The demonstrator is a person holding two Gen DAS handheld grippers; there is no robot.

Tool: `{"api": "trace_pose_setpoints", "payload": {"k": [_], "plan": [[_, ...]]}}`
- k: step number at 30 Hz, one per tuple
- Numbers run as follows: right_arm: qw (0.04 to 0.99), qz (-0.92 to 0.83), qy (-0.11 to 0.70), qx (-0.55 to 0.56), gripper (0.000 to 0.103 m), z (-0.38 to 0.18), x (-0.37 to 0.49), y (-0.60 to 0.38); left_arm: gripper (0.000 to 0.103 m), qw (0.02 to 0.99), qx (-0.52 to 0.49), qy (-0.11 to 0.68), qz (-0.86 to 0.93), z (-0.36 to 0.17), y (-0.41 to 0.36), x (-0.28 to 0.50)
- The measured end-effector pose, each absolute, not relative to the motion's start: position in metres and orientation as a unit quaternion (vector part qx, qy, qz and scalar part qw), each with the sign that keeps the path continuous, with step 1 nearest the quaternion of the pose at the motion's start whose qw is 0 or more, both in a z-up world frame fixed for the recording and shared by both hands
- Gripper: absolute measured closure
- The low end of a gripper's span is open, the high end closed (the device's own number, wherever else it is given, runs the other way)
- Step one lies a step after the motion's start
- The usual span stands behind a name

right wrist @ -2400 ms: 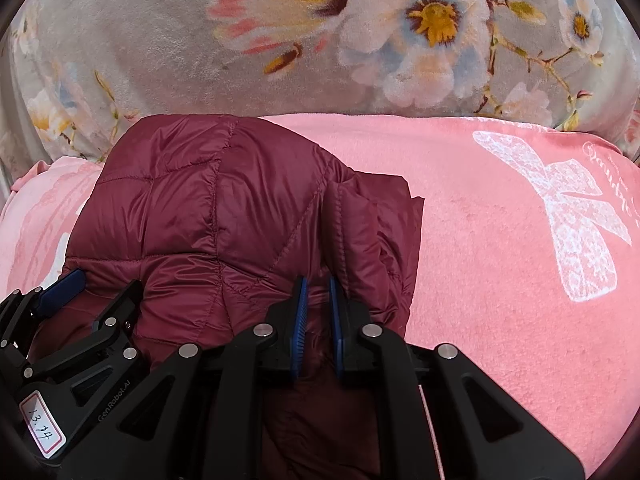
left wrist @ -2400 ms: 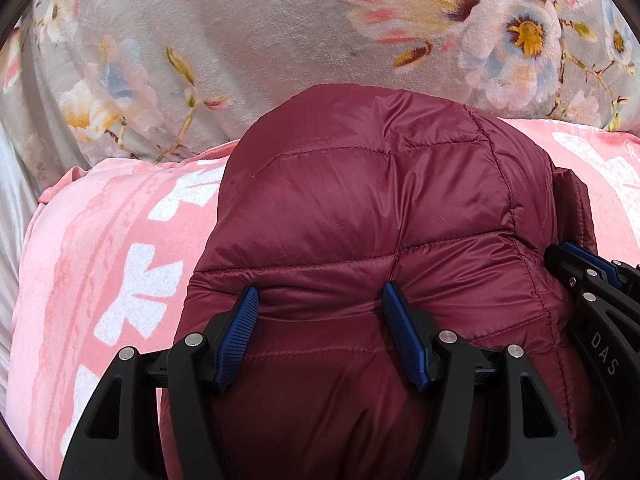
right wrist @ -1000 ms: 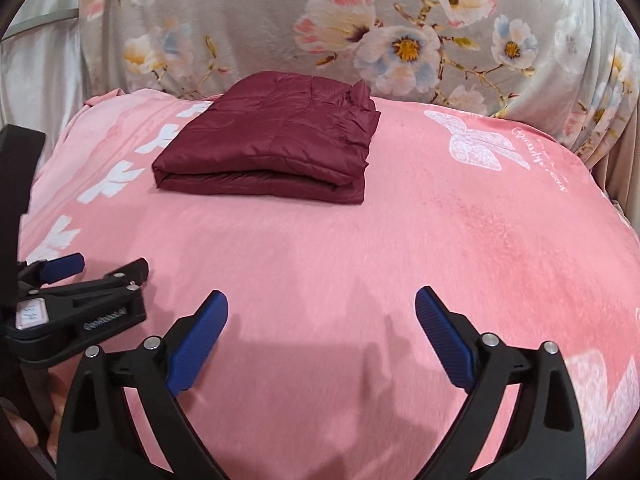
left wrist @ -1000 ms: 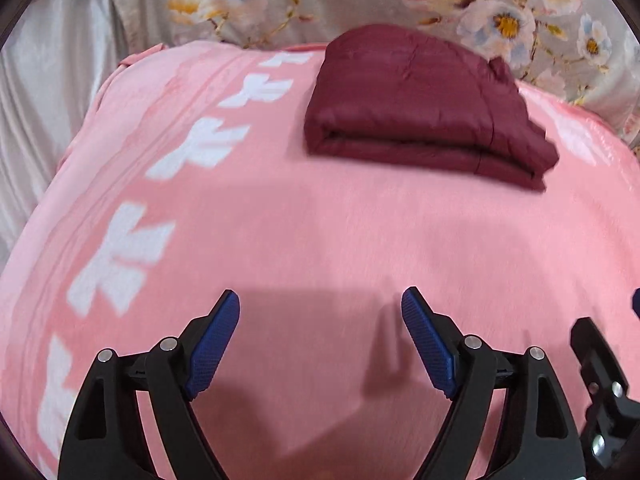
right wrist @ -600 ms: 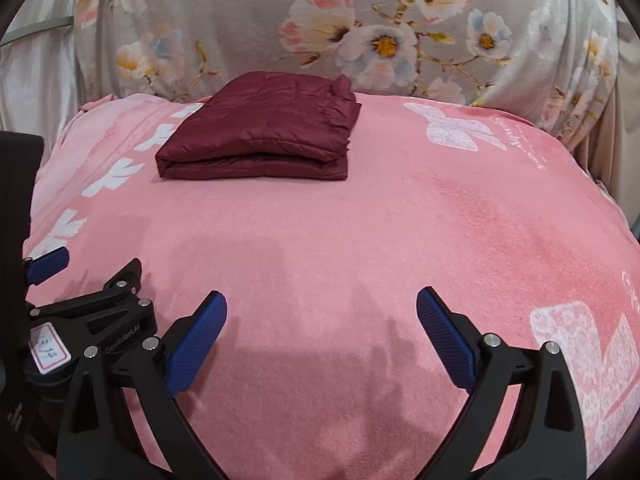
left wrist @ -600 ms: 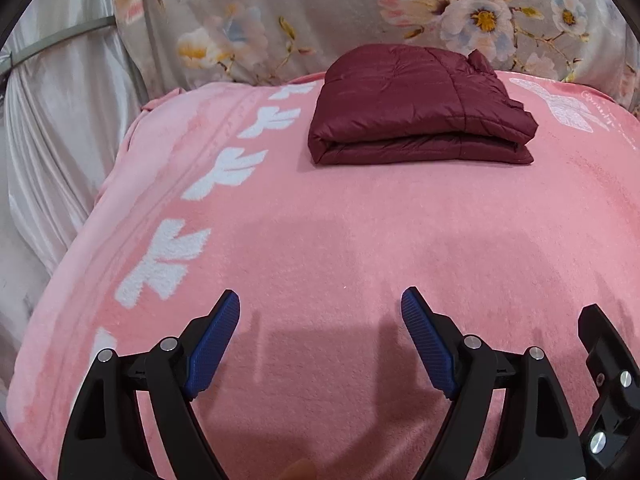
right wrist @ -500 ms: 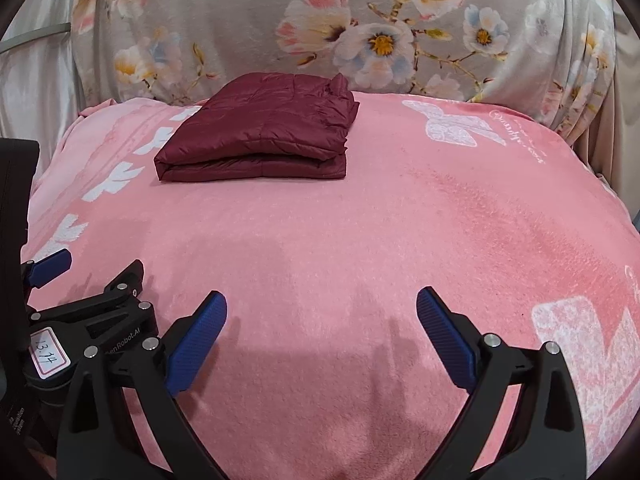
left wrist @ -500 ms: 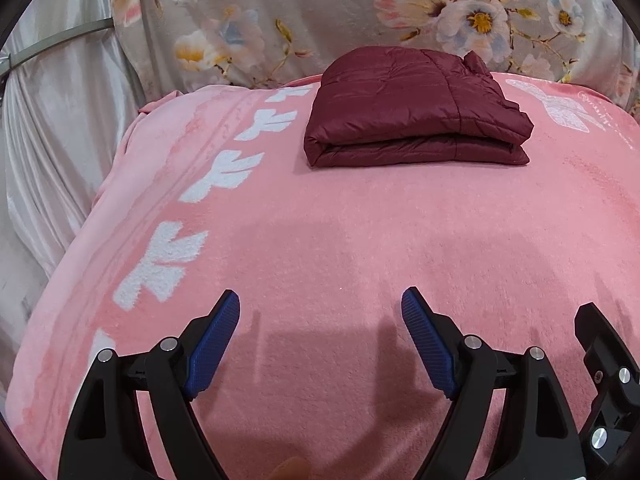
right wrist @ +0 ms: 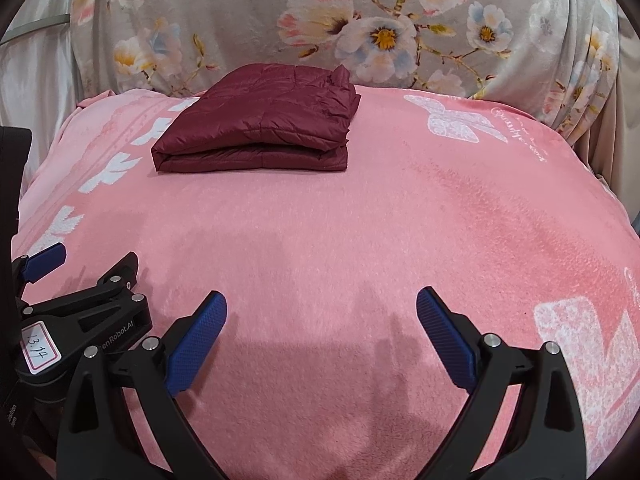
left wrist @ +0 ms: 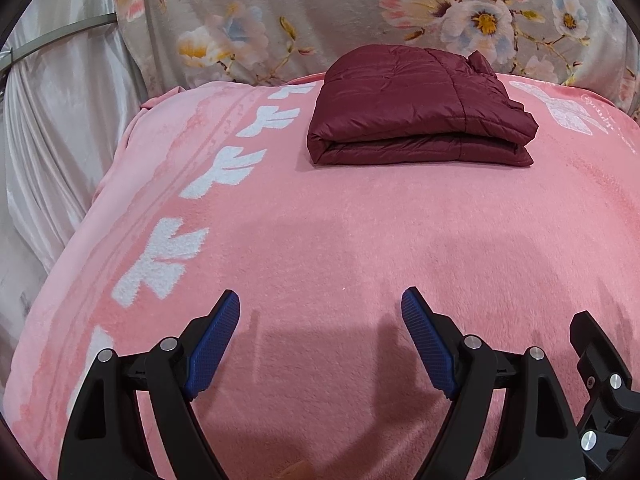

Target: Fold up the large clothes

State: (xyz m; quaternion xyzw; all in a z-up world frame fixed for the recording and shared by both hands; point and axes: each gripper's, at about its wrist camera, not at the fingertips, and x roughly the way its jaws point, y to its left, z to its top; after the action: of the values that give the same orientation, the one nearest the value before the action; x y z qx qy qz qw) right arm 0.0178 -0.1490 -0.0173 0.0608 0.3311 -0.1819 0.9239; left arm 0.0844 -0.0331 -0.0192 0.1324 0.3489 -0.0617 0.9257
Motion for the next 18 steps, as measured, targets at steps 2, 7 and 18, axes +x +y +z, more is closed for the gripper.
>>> {"api": "trace_pose_setpoints", "payload": {"k": [2, 7, 18], "plan": [[0.924, -0.182, 0.331, 0.061, 0.010, -0.0173, 0.0178, -0.1491, 0.022, 0.926, 0.132, 0.349, -0.062, -0.0192, -0.0330, 0.0845], [0.924, -0.183, 0.331, 0.060, 0.010, -0.0176, 0.0180, -0.1490, 0.023, 0.926, 0.132, 0.349, -0.062, -0.0193, -0.0332, 0.0841], [0.924, -0.183, 0.331, 0.060, 0.010, -0.0170, 0.0174, -0.1509, 0.023, 0.926, 0.132, 0.349, -0.061, -0.0197, -0.0339, 0.0841]]}}
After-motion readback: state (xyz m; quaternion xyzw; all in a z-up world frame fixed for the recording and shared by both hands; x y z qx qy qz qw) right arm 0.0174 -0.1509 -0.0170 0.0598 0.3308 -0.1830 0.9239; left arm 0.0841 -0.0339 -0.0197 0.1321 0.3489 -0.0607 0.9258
